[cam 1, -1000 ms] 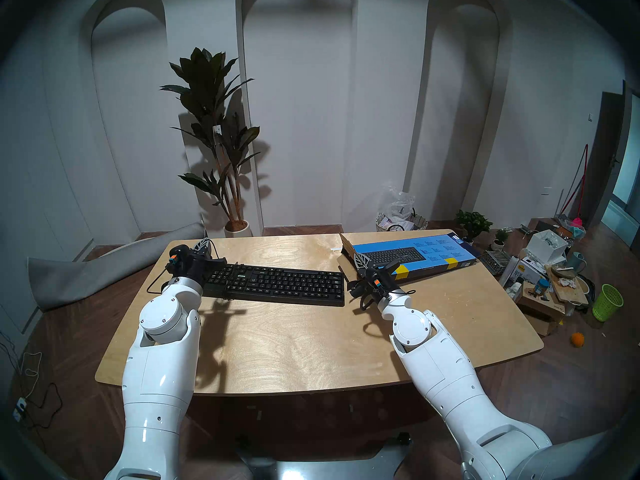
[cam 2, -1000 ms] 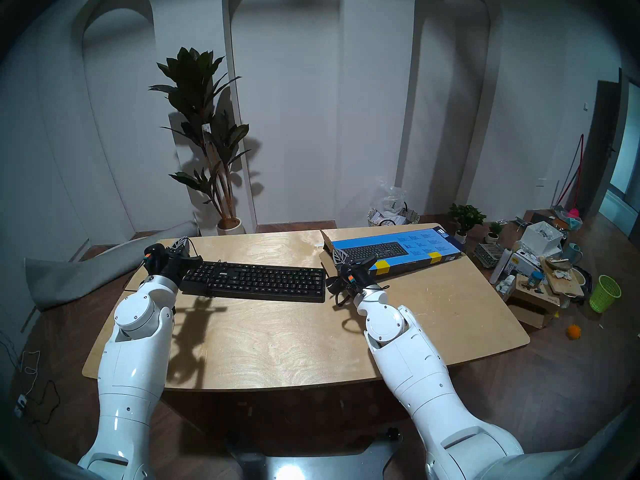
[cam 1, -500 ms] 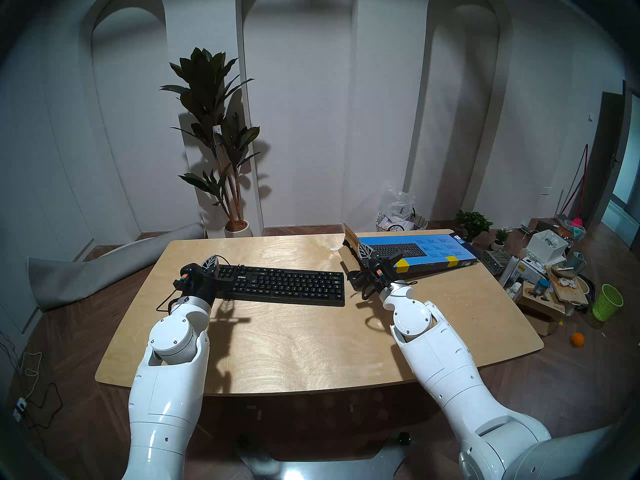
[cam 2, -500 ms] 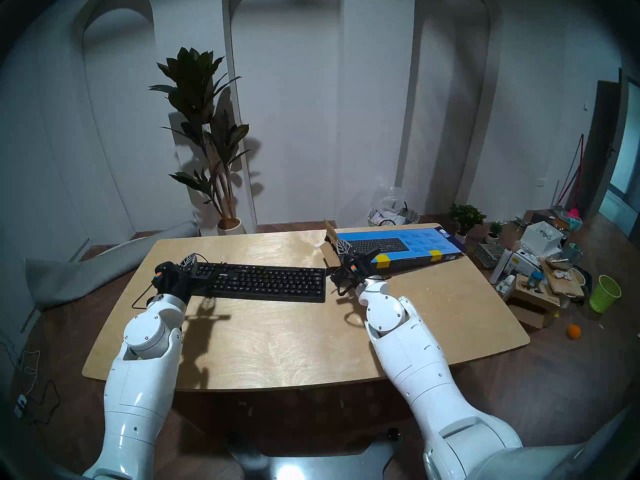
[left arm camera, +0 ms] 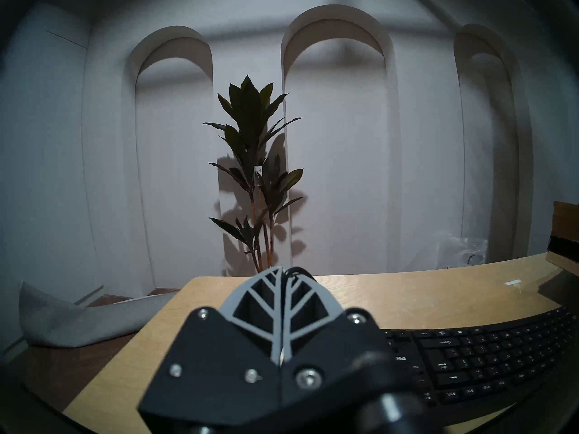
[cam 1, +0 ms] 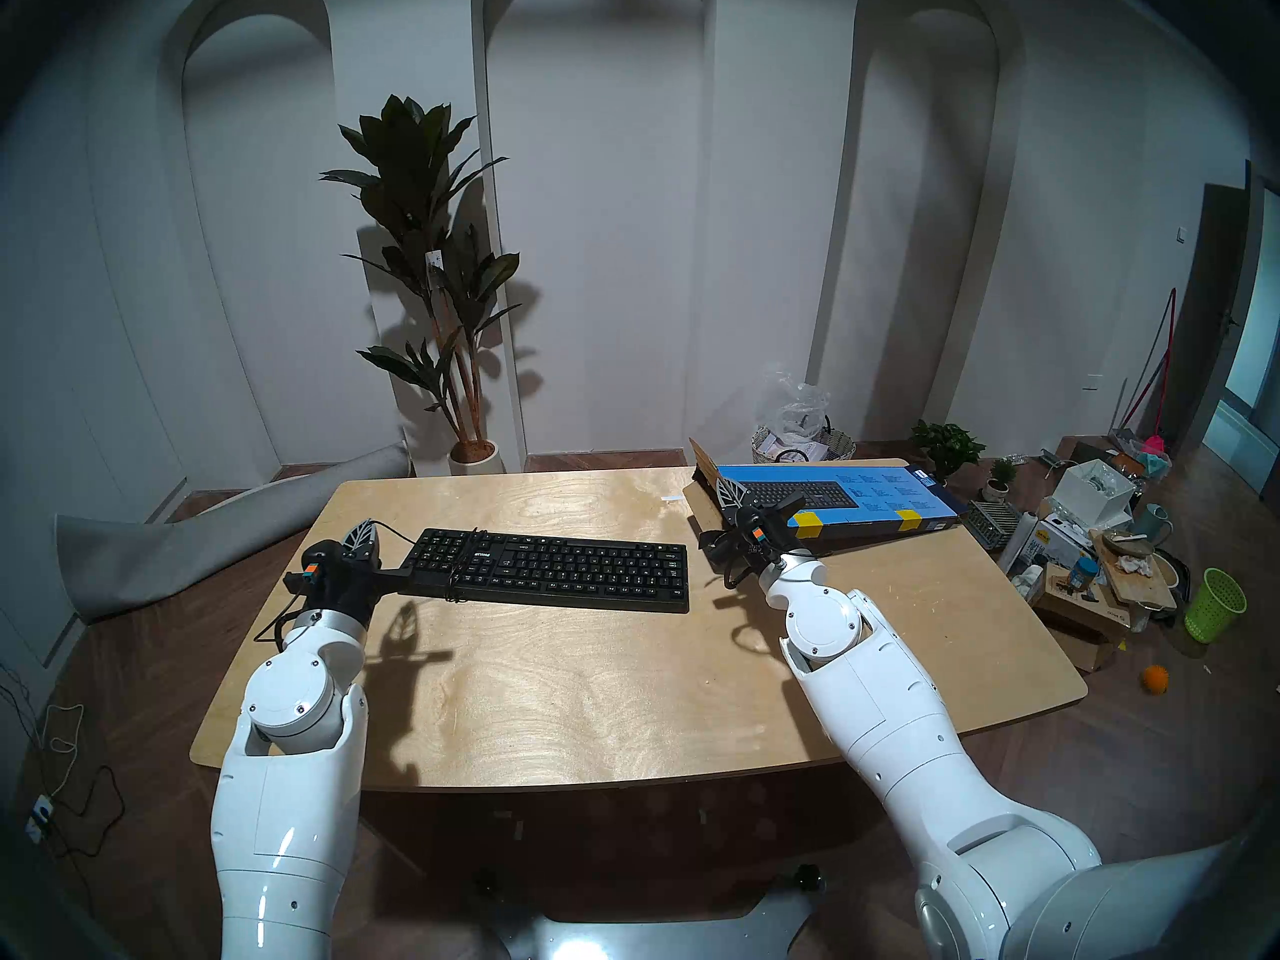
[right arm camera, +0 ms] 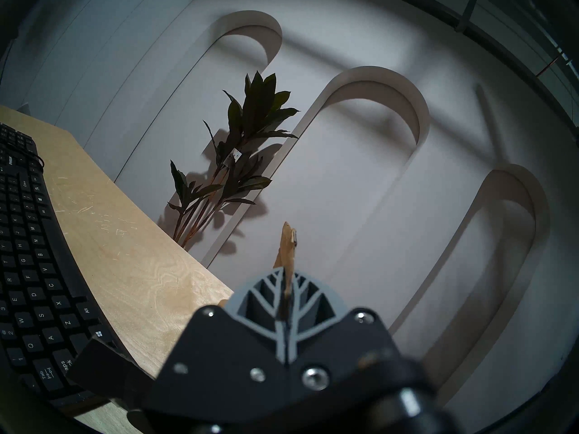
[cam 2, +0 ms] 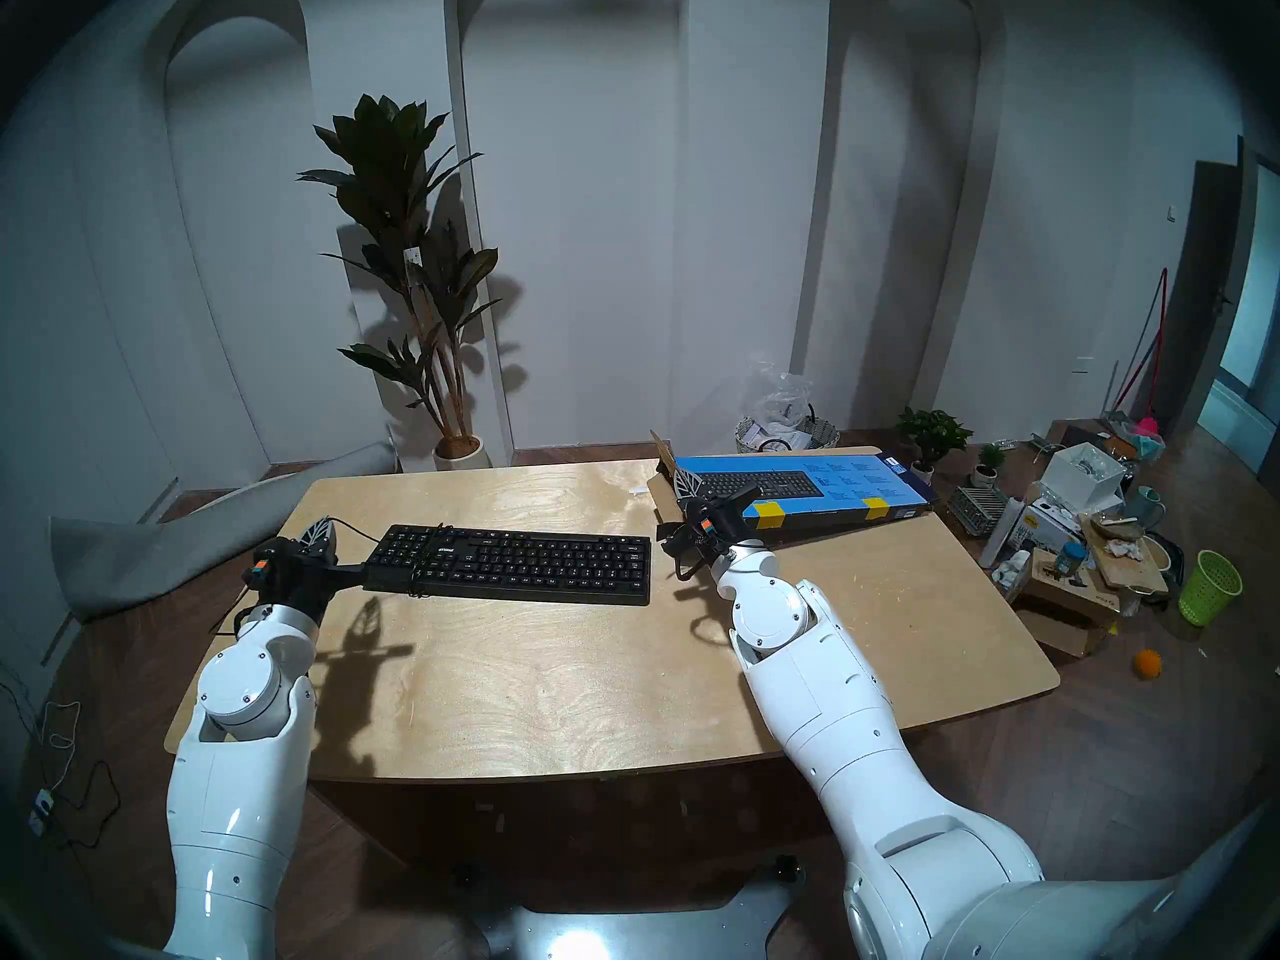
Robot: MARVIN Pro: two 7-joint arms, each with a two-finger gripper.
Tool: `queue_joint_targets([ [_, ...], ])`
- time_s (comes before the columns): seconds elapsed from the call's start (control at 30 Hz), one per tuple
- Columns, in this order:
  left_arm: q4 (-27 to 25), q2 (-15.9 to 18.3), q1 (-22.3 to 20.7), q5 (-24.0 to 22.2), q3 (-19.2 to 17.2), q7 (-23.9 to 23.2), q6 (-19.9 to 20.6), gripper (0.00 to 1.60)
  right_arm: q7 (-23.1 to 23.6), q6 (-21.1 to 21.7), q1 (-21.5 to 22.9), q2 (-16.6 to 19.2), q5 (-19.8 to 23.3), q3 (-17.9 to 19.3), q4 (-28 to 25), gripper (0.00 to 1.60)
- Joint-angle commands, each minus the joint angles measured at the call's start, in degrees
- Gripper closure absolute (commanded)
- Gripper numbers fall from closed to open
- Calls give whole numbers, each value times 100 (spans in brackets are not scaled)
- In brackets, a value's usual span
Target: Unwrap the new keyboard and set the wrapping aside
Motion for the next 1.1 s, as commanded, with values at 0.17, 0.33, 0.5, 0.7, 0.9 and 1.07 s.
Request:
queue_joint_targets([
  [0.17, -181, 251, -98, 65, -169, -79, -121, 160, 13, -119, -15, -48, 54, -49, -166, 160],
  [0.33, -160, 215, -116, 91, -134, -118, -144, 160, 72, -27, -258, 1, 82, -88, -332, 160],
  [0.5, -148, 166, -93, 98, -116, -154, -153, 160, 146, 26, -653, 124, 116, -85, -551, 160],
  [0.7, -94, 130, -106, 113, -86, -187, -163, 160, 166, 69, -1137, 230, 145, -55, -877, 160],
  [0.9, -71, 116, -121, 120, -65, -222, -167, 160, 174, 127, -1426, 303, 185, 0, -1110, 160],
  [1.07, -113, 94, -117, 131, -37, -240, -160, 160, 156, 164, -1572, 331, 182, 25, -1256, 160],
])
